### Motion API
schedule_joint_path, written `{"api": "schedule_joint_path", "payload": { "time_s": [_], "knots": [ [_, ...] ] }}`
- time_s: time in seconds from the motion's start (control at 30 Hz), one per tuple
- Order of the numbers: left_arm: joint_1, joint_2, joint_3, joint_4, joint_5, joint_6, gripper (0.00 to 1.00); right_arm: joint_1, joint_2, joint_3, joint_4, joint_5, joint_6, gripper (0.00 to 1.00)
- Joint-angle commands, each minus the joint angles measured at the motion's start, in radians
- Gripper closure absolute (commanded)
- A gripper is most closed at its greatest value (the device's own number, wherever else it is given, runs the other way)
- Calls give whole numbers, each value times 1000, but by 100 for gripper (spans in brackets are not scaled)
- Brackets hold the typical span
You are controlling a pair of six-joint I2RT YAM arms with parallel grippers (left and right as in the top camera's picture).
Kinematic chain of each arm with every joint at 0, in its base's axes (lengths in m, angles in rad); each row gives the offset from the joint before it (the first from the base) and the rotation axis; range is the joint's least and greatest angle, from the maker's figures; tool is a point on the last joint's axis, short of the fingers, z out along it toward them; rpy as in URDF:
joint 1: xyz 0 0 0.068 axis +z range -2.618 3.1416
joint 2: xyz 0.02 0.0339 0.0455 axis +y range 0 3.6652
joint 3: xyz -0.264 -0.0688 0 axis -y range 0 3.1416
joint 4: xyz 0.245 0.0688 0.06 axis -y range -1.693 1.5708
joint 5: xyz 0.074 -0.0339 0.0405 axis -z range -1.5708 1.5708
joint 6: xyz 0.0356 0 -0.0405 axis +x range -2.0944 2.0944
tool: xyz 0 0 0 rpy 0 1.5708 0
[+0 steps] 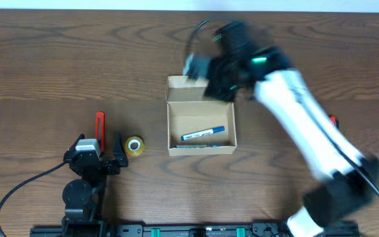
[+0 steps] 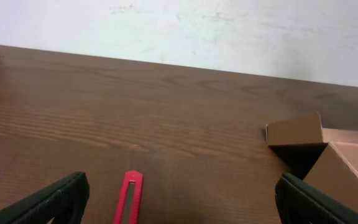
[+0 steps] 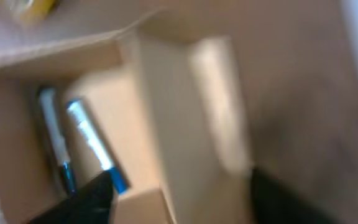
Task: Pack container
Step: 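Move the right gripper over the red stapler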
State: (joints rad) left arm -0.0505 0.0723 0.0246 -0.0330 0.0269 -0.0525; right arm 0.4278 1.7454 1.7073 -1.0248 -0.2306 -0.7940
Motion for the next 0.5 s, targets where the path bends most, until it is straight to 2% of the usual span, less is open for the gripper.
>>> {"api": "schedule_joint_path", "payload": {
  "time_s": [0.0, 0.03, 0.07, 0.1, 0.2, 0.33, 0.47],
  "knots": [
    [-2, 3, -20, -39, 25, -7, 5, -119, -121, 30, -40, 8, 303, 71],
    [-2, 3, -20, -39, 25, -7, 5, -162, -147, 30, -48, 34, 315, 68],
    [-2, 3, -20, -39, 25, -7, 5, -196, -163, 30, -48, 80, 354, 45],
    [-2, 3, -20, -39, 25, -7, 5, -247, -180, 30, -40, 176, 453, 39],
    [-2, 3, -20, -39, 25, -7, 5, -402, -197, 30, -58, 383, 688, 1],
    [-2, 3, -20, -39, 24, -6, 5, -639, -171, 29, -134, 355, 853, 1],
    [-2, 3, -20, -39, 25, -7, 5, -799, -108, 3, -172, 312, 913, 1]
  ]
}}
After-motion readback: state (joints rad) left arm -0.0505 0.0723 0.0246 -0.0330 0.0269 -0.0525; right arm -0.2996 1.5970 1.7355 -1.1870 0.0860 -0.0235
